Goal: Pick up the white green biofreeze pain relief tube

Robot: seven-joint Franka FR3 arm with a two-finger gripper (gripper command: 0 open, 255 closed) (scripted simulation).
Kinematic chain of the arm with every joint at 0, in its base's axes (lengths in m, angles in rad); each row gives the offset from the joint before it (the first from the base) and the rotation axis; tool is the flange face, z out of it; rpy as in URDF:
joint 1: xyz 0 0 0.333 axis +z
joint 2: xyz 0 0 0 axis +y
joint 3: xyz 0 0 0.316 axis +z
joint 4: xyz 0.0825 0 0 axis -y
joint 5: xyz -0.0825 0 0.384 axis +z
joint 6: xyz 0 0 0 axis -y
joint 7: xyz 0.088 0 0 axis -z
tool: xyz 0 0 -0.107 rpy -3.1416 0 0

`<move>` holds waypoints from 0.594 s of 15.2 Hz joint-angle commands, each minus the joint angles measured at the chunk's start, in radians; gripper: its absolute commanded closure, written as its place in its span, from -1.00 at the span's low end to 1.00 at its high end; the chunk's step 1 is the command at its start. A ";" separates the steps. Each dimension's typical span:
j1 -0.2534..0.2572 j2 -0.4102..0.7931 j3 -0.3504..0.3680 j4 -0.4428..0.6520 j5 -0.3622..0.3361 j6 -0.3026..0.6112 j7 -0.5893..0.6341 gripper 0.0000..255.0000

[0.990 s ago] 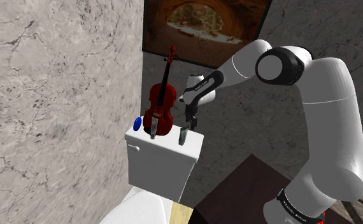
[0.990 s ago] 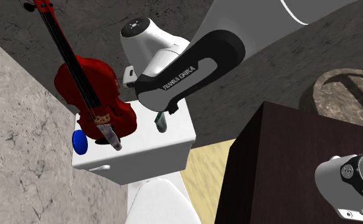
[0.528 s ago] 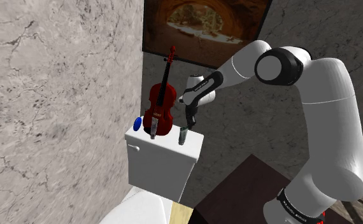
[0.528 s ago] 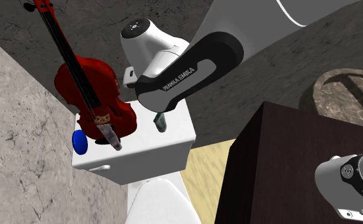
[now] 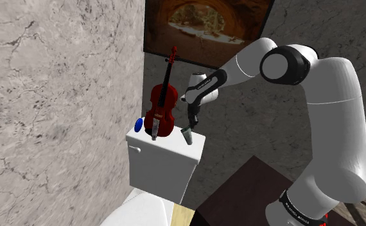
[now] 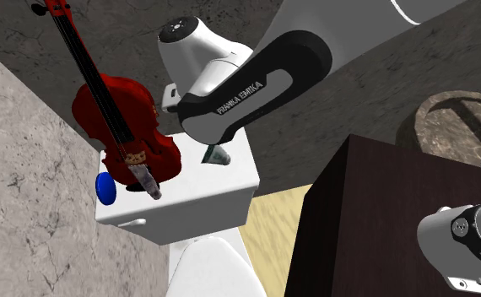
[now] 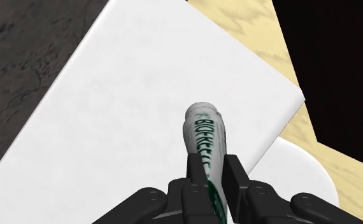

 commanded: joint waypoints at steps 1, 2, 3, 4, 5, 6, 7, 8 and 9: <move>0.002 -0.019 -0.002 0.000 -0.002 -0.019 0.001 1.00; 0.003 -0.029 -0.002 -0.001 -0.003 -0.028 0.001 1.00; 0.003 -0.039 -0.003 -0.002 -0.004 -0.037 0.001 1.00; 0.004 -0.049 -0.004 -0.002 -0.005 -0.046 0.001 1.00; 0.005 -0.058 -0.005 -0.002 -0.006 -0.056 0.001 1.00; 0.006 -0.068 -0.006 -0.002 -0.007 -0.065 0.001 1.00; 0.006 -0.077 -0.007 -0.002 -0.008 -0.075 0.001 1.00; 0.007 -0.086 -0.007 -0.002 -0.009 -0.084 0.001 1.00; 0.008 -0.096 -0.008 -0.001 -0.010 -0.094 0.001 1.00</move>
